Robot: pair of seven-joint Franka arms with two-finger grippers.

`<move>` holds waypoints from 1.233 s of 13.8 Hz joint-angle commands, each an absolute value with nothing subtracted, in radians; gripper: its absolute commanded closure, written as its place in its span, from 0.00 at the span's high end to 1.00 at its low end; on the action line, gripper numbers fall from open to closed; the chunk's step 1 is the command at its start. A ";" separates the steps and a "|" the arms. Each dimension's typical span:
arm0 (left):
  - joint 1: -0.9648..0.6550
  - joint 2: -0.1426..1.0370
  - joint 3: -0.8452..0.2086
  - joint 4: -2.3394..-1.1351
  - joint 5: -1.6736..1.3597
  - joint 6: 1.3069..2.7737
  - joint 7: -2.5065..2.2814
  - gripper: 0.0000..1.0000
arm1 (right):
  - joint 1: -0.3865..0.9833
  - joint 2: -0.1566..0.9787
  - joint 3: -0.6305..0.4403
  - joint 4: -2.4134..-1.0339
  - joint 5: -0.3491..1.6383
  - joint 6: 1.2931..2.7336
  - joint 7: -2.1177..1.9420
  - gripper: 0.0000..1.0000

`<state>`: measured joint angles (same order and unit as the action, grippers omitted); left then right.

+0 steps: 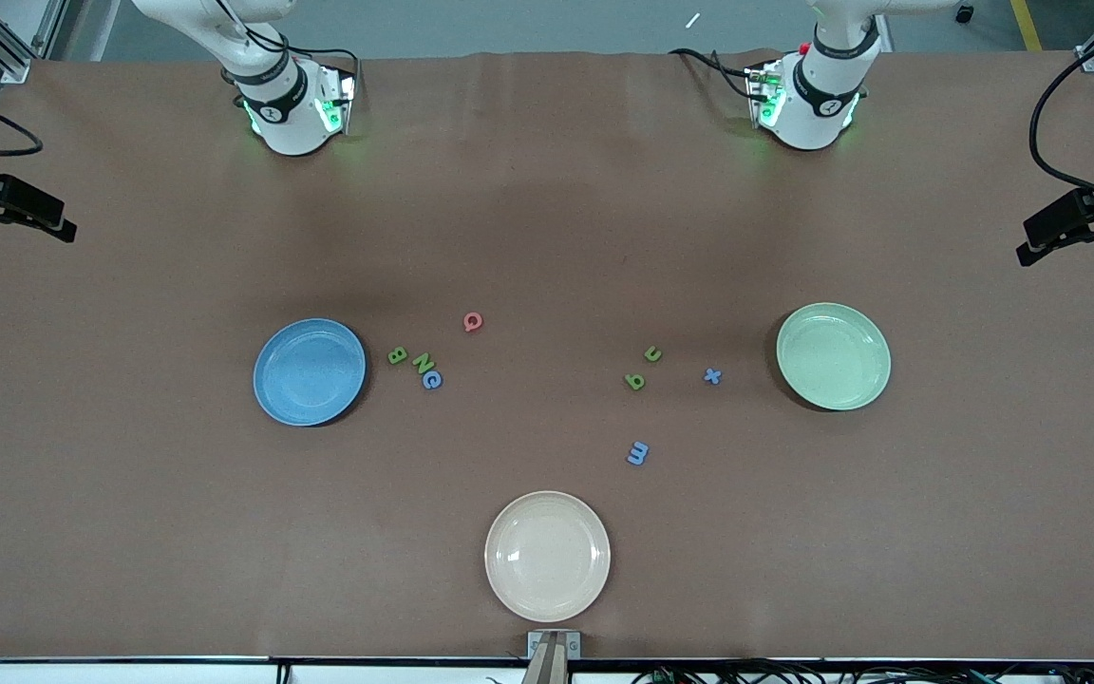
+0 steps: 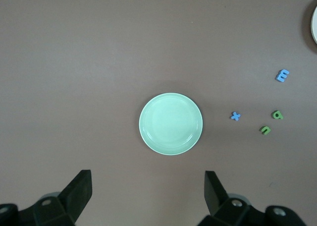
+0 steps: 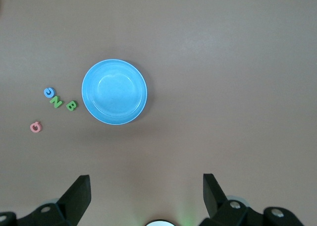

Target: Sort uppercase to blue plate, lowercase to green plate

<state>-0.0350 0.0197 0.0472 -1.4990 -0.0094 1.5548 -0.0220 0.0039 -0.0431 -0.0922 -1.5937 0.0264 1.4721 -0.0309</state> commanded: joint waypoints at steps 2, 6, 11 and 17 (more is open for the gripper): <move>-0.029 0.009 0.046 -1.489 -0.017 1.537 -0.009 1.00 | 0.005 -0.078 -0.092 -1.631 0.009 1.493 -0.043 1.00; -0.031 0.011 0.048 -1.491 -0.015 1.537 -0.011 1.00 | 0.003 -0.081 -0.092 -1.631 0.005 1.493 -0.043 1.00; -0.041 0.044 0.016 -1.523 -0.025 1.536 -0.023 1.00 | 0.000 -0.080 -0.092 -1.631 0.015 1.490 -0.041 1.00; -0.046 0.173 -0.145 -1.609 -0.058 1.659 -0.178 1.00 | 0.000 -0.074 -0.095 -1.617 0.020 1.482 -0.038 1.00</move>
<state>-0.0462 0.1467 -0.1039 -1.5727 -0.0472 1.5992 -0.1226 0.0038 -0.0480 -0.0961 -1.5956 0.0184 1.4781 -0.0318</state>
